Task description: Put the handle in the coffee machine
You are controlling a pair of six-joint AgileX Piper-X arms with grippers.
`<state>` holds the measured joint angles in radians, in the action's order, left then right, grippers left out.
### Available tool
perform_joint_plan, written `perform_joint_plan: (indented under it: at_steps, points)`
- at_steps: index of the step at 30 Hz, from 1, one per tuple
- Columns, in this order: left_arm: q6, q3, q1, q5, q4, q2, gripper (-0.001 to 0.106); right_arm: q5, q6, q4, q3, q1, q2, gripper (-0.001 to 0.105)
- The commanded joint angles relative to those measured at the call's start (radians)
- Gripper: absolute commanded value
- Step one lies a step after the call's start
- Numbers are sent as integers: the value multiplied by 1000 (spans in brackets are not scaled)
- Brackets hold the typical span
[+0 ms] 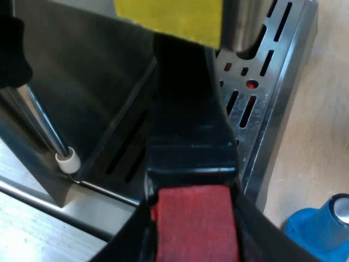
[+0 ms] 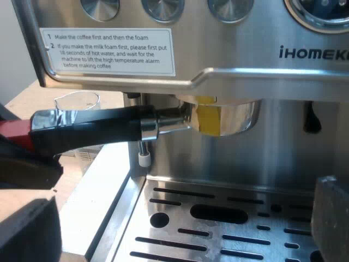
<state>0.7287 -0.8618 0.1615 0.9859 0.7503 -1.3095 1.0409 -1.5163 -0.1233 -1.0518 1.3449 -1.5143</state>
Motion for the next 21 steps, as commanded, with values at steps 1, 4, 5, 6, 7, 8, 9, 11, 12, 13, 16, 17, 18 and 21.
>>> perform_joint_plan:
  at_steps: [1, 4, 5, 6, 7, 8, 9, 11, 12, 13, 16, 17, 18, 21]
  points:
    - [15, -28, -4, 248, -90, 32, 0, 9, -13, 2, 1, -4, 6, 94]
    - [15, -28, -4, 248, -92, 32, 0, 9, -13, 2, 1, -4, 6, 94]
    - [15, -28, -4, 248, -97, 32, 0, 9, -13, 2, 1, -4, 6, 94]
    - [19, -28, -4, 248, -99, 32, 0, 9, -13, 2, 1, -4, 6, 94]
    - [31, -28, -4, 248, -105, 32, 0, 9, -13, 2, 1, -4, 6, 94]
    - [41, -28, -4, 248, -109, 32, 0, 9, -13, 2, 1, -4, 6, 94]
    - [54, -28, -4, 248, -113, 32, 0, 9, -13, 2, 1, -4, 6, 94]
    - [125, -28, -4, 248, -126, 32, 0, 9, -13, 2, 1, -4, 6, 94]
    - [130, -28, -4, 248, -127, 32, 0, 9, -13, 2, 1, -4, 6, 94]
    - [135, -28, -4, 250, -126, 32, 0, 9, -13, 2, 1, -4, 6, 94]
    - [135, -28, -4, 250, -124, 32, 0, 9, -13, 2, 1, -4, 6, 94]
    - [135, -28, -4, 250, -124, 32, 0, 9, -13, 2, 1, -4, 6, 94]
    - [137, -28, -4, 250, -120, 32, 0, 9, -13, 2, 1, -4, 6, 94]
    - [162, -28, -4, 250, -105, 32, 0, 9, -13, 2, 1, -4, 6, 94]
